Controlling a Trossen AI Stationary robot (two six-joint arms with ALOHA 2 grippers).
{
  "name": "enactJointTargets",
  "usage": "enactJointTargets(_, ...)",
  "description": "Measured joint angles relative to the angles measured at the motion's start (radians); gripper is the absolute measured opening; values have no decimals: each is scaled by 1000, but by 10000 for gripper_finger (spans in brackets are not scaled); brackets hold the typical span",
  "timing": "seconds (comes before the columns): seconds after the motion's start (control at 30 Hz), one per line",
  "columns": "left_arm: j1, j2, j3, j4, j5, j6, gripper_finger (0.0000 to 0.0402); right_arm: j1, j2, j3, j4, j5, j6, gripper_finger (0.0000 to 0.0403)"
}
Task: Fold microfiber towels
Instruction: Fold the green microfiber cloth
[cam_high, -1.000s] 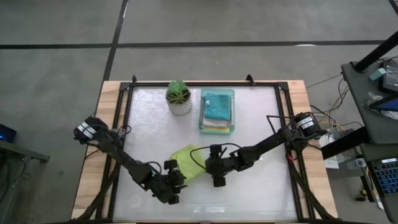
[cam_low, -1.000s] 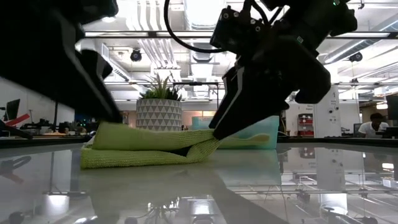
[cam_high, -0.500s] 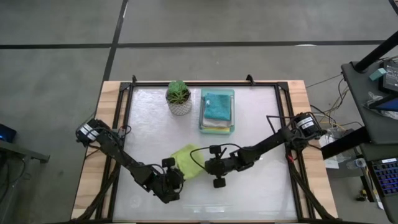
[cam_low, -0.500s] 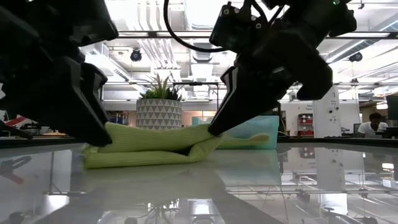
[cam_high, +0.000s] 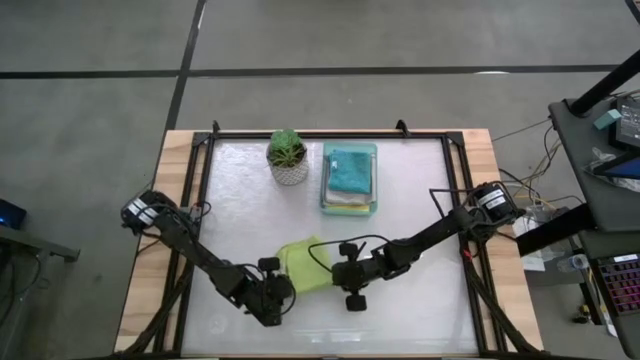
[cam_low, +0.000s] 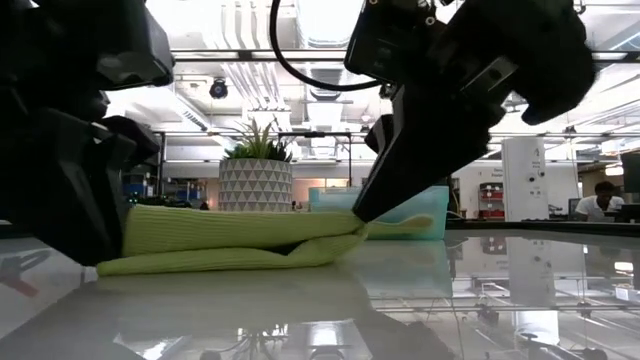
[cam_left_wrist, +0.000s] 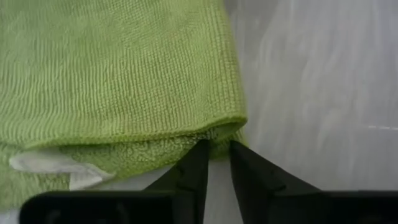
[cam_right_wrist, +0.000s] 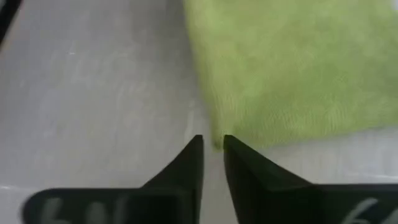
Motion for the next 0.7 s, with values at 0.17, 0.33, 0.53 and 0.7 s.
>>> enactJointTargets(0.17,0,-36,1,-83,16,-4,76,0,-1,0,-3,-33,11,107)
enactJointTargets(0.33,0,-130,1,-139,31,-6,84,0,-60,-1,-73,-29,-40,156)
enactJointTargets(0.53,16,-242,-4,-146,-7,-6,85,0,-127,-36,-65,115,-137,178)
enactJointTargets(0.7,72,-273,-4,-144,-117,-137,85,-12,-143,-128,99,183,-239,173)
